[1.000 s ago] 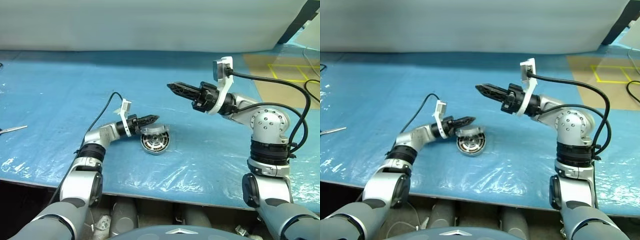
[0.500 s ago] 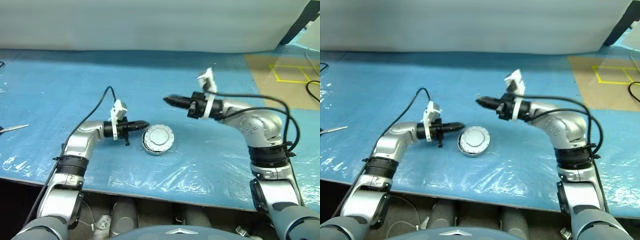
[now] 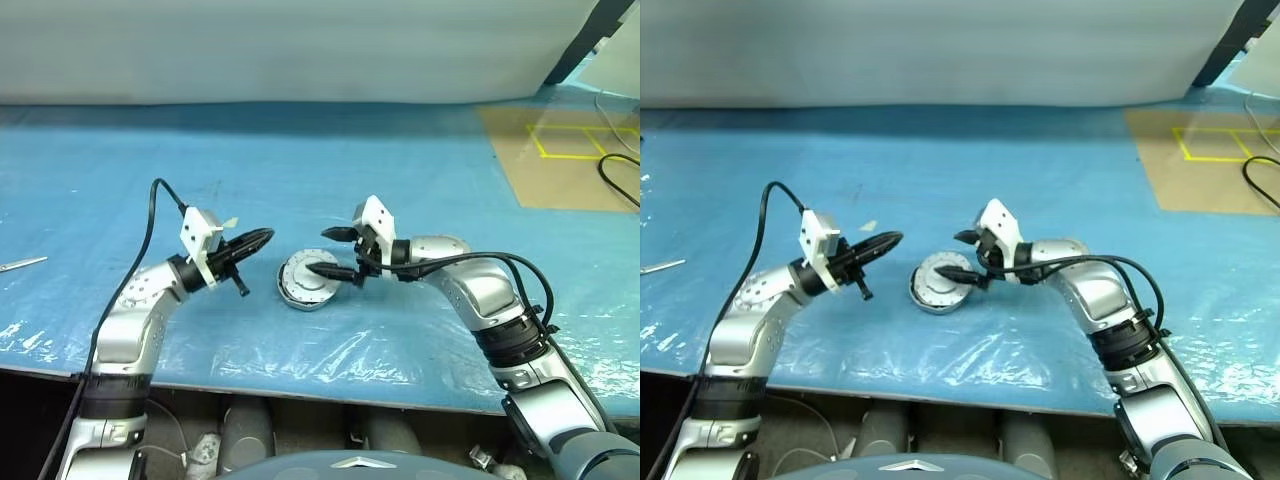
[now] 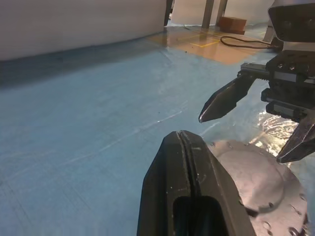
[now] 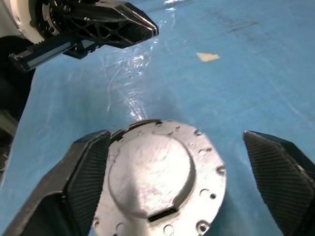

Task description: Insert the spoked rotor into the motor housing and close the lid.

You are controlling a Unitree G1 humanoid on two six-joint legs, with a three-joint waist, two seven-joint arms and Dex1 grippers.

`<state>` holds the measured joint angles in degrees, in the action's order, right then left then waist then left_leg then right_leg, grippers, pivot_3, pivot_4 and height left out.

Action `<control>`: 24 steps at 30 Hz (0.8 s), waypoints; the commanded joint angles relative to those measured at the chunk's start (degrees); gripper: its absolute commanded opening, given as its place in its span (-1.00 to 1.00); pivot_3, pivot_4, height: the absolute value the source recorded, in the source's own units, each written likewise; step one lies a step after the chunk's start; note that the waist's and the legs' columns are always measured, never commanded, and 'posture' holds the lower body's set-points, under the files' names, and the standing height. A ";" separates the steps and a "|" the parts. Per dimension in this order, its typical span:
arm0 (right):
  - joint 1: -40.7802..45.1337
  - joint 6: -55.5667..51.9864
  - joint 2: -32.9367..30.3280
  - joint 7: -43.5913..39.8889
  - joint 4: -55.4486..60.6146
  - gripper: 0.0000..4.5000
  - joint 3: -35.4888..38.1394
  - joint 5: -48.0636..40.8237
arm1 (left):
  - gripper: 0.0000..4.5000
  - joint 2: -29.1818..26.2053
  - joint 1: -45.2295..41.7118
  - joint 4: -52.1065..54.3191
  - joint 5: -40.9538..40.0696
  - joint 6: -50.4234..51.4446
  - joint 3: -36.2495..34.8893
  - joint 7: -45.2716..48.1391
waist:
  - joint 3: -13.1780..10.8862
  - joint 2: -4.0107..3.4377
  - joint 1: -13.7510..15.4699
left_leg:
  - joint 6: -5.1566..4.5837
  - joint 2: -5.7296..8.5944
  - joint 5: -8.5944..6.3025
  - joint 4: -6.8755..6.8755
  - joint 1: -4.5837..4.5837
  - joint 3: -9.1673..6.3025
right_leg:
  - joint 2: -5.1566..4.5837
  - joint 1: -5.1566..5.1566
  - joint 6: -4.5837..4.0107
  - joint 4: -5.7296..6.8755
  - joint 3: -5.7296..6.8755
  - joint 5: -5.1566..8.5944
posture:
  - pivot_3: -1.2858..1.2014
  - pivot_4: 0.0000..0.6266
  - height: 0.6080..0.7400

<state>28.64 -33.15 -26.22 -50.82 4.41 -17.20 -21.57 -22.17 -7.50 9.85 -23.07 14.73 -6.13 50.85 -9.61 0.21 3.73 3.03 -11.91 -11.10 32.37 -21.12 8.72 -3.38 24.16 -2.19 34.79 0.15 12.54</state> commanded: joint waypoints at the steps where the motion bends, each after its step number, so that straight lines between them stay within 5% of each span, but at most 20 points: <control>1: 0.64 2.15 1.24 -0.79 0.20 0.99 -0.29 1.13 | -1.00 -1.07 4.64 5.70 0.00 -1.70 0.14 -1.16 | 0.00 0.00 -0.16 | 0.00 -0.02 0.00 0.00 0.01 0.00 | 0.03 0.01 0.00 0.00 -0.01 0.00 | 0.03 -0.52 1.00; 16: 0.51 18.85 4.39 -2.20 -7.59 0.99 -4.19 12.89 | -1.00 -1.58 13.62 3.78 3.60 -11.31 1.22 -3.61 | 0.01 0.01 -1.25 | -0.03 -0.06 -0.01 0.08 0.04 0.02 | 0.06 -0.01 -0.01 0.04 -0.04 0.00 | 0.03 -0.52 1.00; 24: -1.28 18.96 4.72 -5.91 -5.77 0.99 -4.22 11.35 | -1.00 -2.99 14.45 2.66 2.89 -12.41 1.08 -3.12 | 0.01 0.01 -1.27 | -0.17 -0.06 -0.09 0.13 0.05 0.03 | 0.06 -0.01 -0.01 0.09 -0.05 0.00 | 0.03 -0.52 1.00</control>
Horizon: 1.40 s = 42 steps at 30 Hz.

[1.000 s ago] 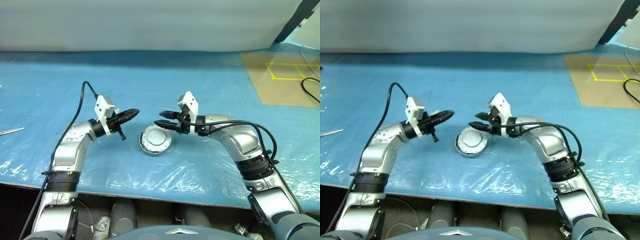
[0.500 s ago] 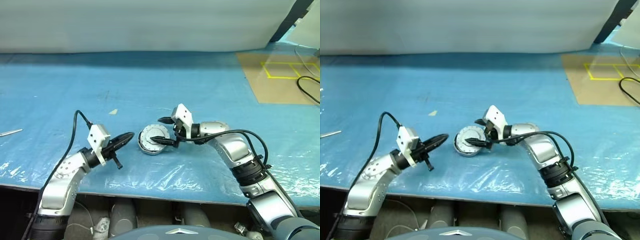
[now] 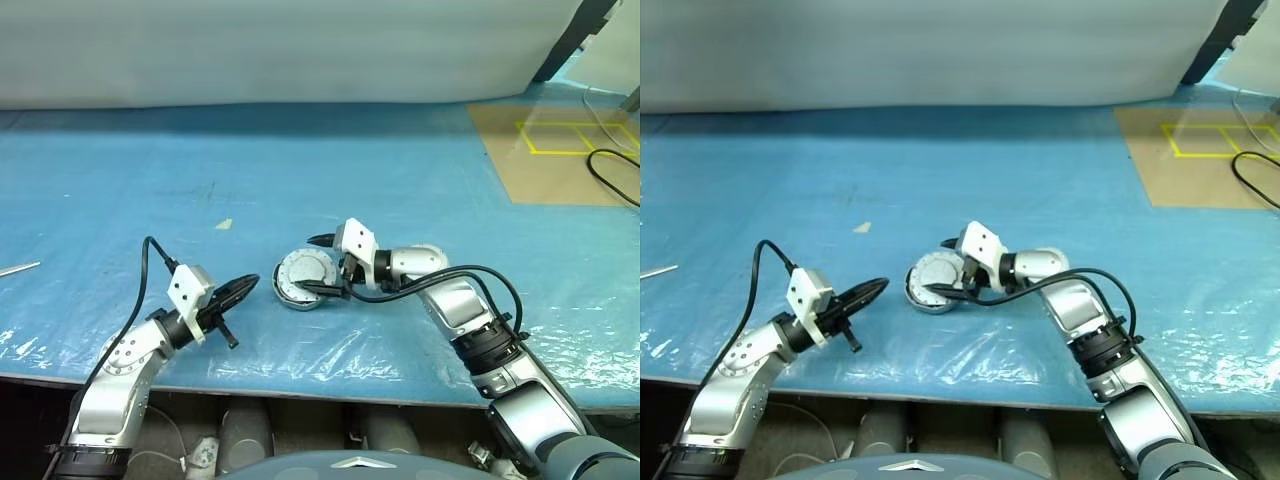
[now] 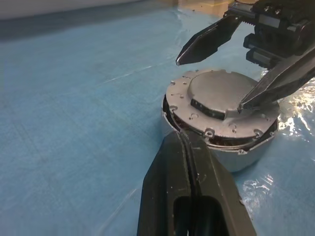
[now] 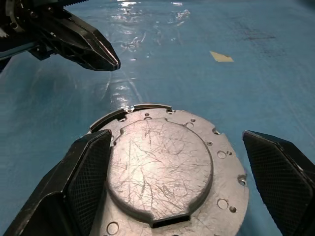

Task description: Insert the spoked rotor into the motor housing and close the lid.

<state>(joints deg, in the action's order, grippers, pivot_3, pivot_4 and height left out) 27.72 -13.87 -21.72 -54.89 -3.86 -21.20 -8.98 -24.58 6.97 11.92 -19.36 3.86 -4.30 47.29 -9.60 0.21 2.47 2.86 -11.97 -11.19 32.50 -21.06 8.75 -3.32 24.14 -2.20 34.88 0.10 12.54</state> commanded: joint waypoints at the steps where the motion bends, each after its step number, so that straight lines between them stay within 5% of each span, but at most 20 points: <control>1: -0.44 -0.82 0.24 -2.29 2.58 0.99 -0.35 -1.28 | -1.00 -0.69 -0.04 0.53 -0.83 -1.69 -0.59 0.56 | 0.00 0.00 -0.01 | 0.00 0.00 0.00 0.01 0.00 0.00 | 0.00 0.00 0.00 0.01 -0.01 0.00 | 0.03 -0.52 1.00; 6: 0.23 0.07 0.84 -1.42 -0.16 0.99 -0.99 1.60 | -1.00 -0.48 -0.18 -1.31 0.89 -4.79 0.23 0.71 | 0.00 0.00 -0.02 | -0.01 -0.01 0.00 0.04 0.02 0.00 | 0.00 -0.01 0.00 0.04 -0.01 0.00 | 0.03 -0.52 1.00; 12: 1.02 -1.06 1.73 -1.49 -2.14 0.33 -1.04 2.34 | -1.00 -0.42 0.77 -8.27 5.16 -12.27 2.13 0.97 | 0.02 0.01 -0.08 | -0.02 0.00 -0.01 0.07 0.15 0.00 | 0.00 -0.09 0.00 0.10 -0.04 0.00 | 0.03 -0.52 1.00; 42: 2.73 -20.97 7.47 6.29 6.13 0.32 0.23 0.95 | -1.00 1.74 -1.43 -12.49 6.67 -16.21 3.47 -3.08 | 0.03 0.02 -0.11 | 0.00 0.00 -0.02 0.23 0.43 0.01 | 0.00 -0.13 0.00 0.57 -0.19 0.02 | 0.03 -0.52 1.00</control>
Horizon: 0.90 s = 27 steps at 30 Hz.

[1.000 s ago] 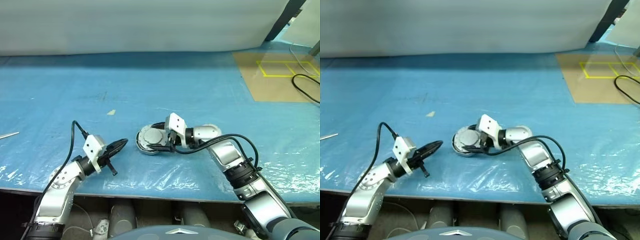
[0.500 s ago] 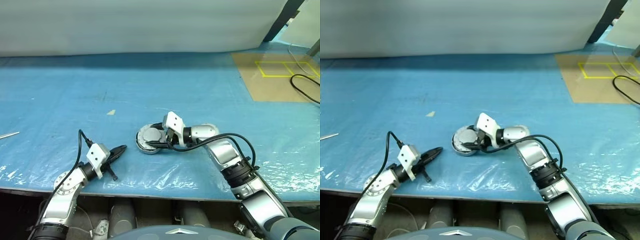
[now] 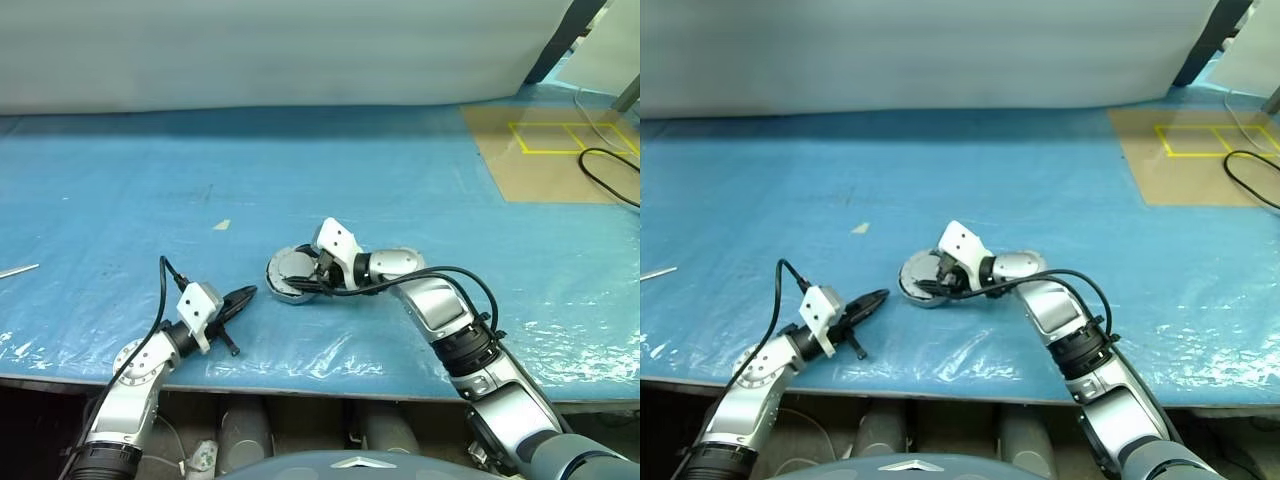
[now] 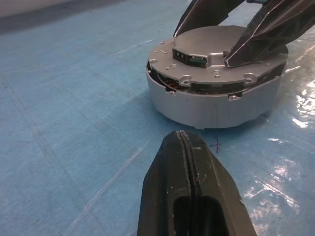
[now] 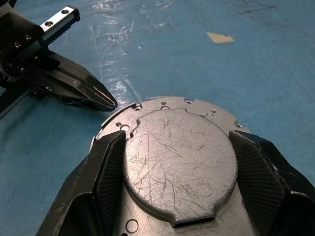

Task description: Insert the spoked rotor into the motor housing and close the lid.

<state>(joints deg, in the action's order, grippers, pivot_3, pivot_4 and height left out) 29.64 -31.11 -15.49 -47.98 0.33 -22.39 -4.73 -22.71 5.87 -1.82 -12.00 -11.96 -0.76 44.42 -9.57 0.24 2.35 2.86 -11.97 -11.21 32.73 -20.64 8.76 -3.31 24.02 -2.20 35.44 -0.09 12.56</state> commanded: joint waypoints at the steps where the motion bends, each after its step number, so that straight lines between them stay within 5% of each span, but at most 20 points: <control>1: 1.05 -5.25 1.82 -1.11 2.89 0.32 2.42 -5.06 | -1.00 -0.11 -0.50 1.07 -0.67 -0.41 0.00 -0.20 | 0.00 0.00 0.02 | 0.00 0.00 0.00 0.00 0.00 0.00 | 0.00 0.00 0.00 0.00 0.00 0.00 | 0.03 -0.52 1.00; 16: 0.72 -1.38 2.60 7.50 -1.91 0.32 -2.73 3.27 | -1.00 0.32 -1.65 -0.47 -0.74 -1.35 0.06 -0.03 | 0.00 0.00 0.00 | 0.13 0.01 0.07 -0.01 -0.04 0.01 | 0.00 0.06 0.00 0.00 -0.01 0.00 | 0.03 -0.52 1.00; 27: 1.02 -11.70 7.57 8.29 -2.49 0.32 1.38 -2.37 | -1.00 0.15 -1.92 -1.66 -0.79 -2.15 -0.13 0.22 | 0.02 0.00 0.00 | 0.01 0.04 -0.01 -0.09 0.24 0.00 | 0.00 -0.07 0.04 0.07 -0.08 0.02 | 0.03 -0.52 1.00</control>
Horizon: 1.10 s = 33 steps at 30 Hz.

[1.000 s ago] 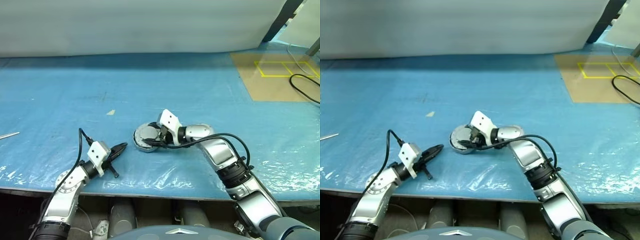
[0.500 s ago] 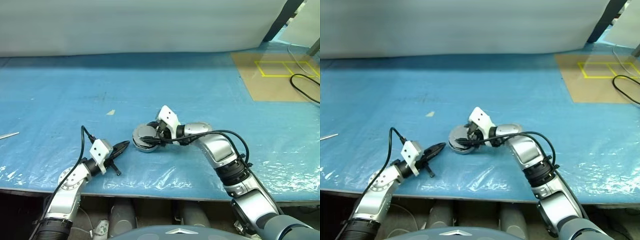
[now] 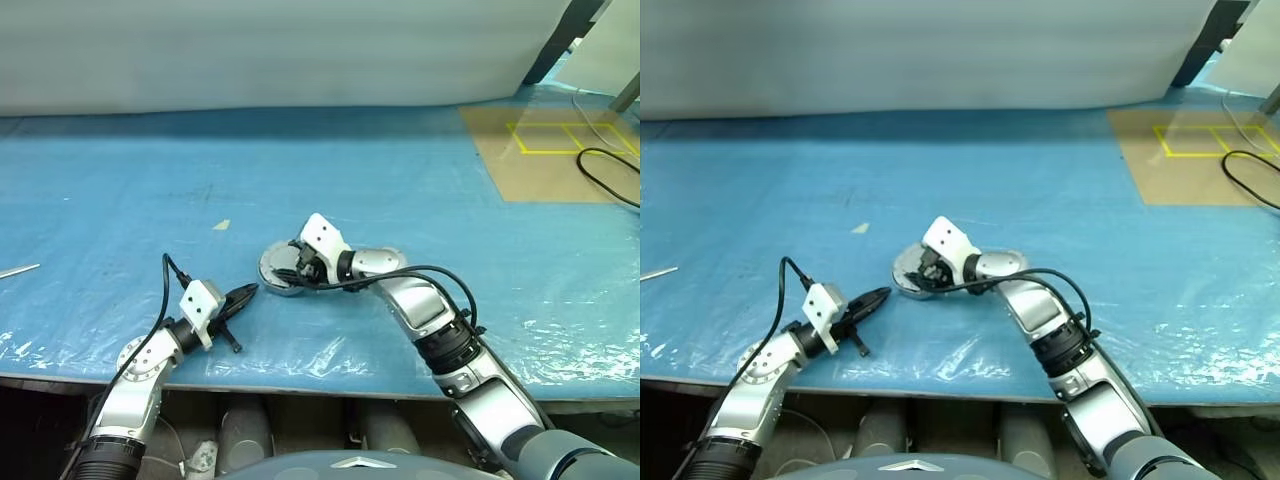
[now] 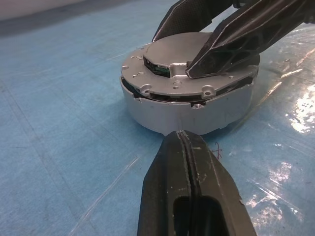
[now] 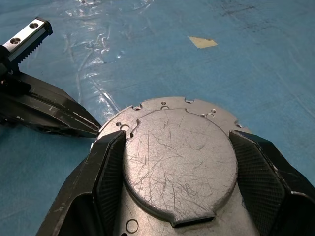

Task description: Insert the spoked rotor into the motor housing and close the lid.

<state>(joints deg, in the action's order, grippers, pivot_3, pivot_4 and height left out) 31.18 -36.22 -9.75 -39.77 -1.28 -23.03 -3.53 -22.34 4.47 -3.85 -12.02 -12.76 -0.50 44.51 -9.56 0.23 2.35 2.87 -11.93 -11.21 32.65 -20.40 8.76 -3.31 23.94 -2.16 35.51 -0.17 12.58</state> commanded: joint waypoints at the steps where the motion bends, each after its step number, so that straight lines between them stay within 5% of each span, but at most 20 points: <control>1: -0.38 -7.82 2.39 -0.51 -0.03 0.32 2.78 -4.90 | -1.00 -0.22 -0.62 0.29 -0.77 -1.36 -0.39 0.14 | 0.00 0.00 0.00 | 0.00 0.01 0.00 -0.02 0.01 0.00 | 0.00 0.00 0.00 0.00 -0.02 0.00 | 0.03 -0.52 1.00; 25: 3.14 -10.43 4.26 5.13 -3.04 0.32 -4.16 1.79 | -1.00 -0.02 -1.81 -0.20 -0.58 -1.03 -0.38 -0.82 | 0.01 0.00 -0.17 | 0.15 0.06 0.08 -0.35 0.16 0.04 | 0.03 0.00 0.00 -0.19 -0.10 0.01 | 0.03 -0.52 1.00; 33: 0.35 2.10 -0.17 2.62 -6.48 0.32 -7.06 4.73 | -1.00 -0.95 -3.41 1.36 -2.37 0.10 -2.58 -1.88 | 0.04 -0.01 -0.13 | 0.07 0.06 0.02 -0.38 0.35 0.04 | 0.02 -0.14 0.39 -0.15 -0.11 0.23 | 0.03 -0.52 1.00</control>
<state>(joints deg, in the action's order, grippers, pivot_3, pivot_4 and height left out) 33.70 -35.29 -9.03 -36.66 -3.41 -28.06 -0.32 -22.59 2.20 -4.92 -12.64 -12.87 -1.23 43.22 -9.52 0.23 2.23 2.93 -11.87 -11.20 32.27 -20.04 8.81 -3.29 23.81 -1.77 35.39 -0.28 12.81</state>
